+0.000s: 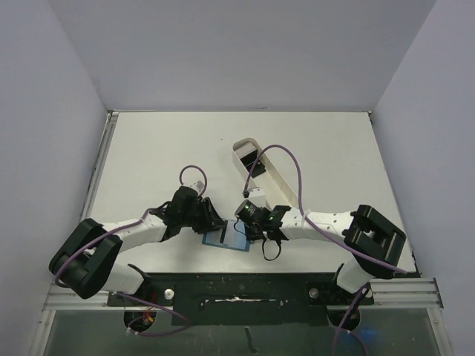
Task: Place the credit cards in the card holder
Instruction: Insert the credit card into the card holder.
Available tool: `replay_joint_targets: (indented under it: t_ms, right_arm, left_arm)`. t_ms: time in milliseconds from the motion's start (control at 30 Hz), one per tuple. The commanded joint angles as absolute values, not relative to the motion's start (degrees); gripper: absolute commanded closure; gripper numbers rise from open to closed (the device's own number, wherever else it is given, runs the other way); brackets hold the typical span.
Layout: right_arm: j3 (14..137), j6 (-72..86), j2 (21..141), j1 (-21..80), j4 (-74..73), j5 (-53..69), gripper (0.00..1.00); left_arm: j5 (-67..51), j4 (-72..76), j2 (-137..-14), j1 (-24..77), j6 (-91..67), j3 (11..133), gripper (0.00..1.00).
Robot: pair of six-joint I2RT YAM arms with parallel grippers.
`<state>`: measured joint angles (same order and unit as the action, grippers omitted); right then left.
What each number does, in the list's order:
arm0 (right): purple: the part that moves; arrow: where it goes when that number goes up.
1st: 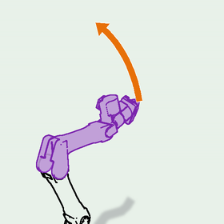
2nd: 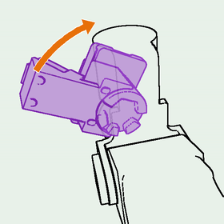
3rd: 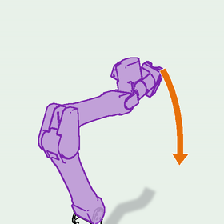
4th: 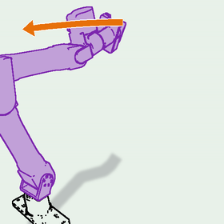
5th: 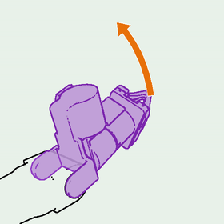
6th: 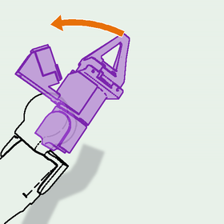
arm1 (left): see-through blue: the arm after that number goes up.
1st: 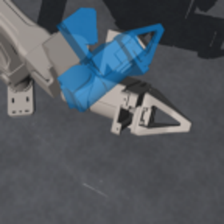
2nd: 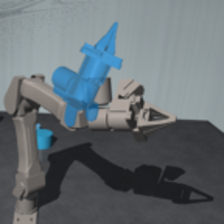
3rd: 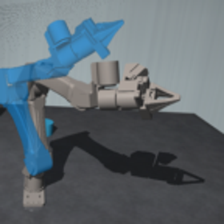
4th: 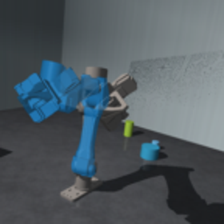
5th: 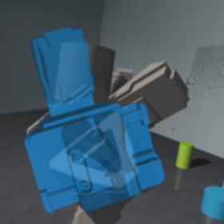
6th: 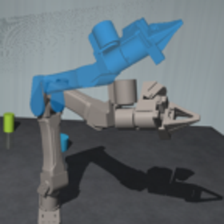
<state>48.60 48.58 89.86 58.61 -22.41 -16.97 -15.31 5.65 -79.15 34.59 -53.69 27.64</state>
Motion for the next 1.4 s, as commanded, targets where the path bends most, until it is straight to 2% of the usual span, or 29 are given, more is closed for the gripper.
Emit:
replay_joint_targets:
  t_ms: [0,867,1200,1367]
  right_arm:
    - [48.2,49.6,89.1,59.3,-21.7,-18.7,0.80]
    - [47.3,49.8,90.5,59.5,-19.5,-19.2,0.82]
    - [47.8,49.3,89.1,59.5,-19.8,-21.2,0.82]
    - [49.1,48.9,87.6,59.5,-21.4,-22.8,0.78]
  left_arm:
    - [-13.9,4.5,-79.6,35.3,-52.5,27.6,0.64]
    - [-17.2,17.7,-85.9,41.5,-60.6,26.4,0.64]
    - [-16.1,20.0,-82.8,42.0,-61.6,26.1,0.64]
    - [-14.9,16.1,-80.2,41.6,-60.4,27.0,0.62]
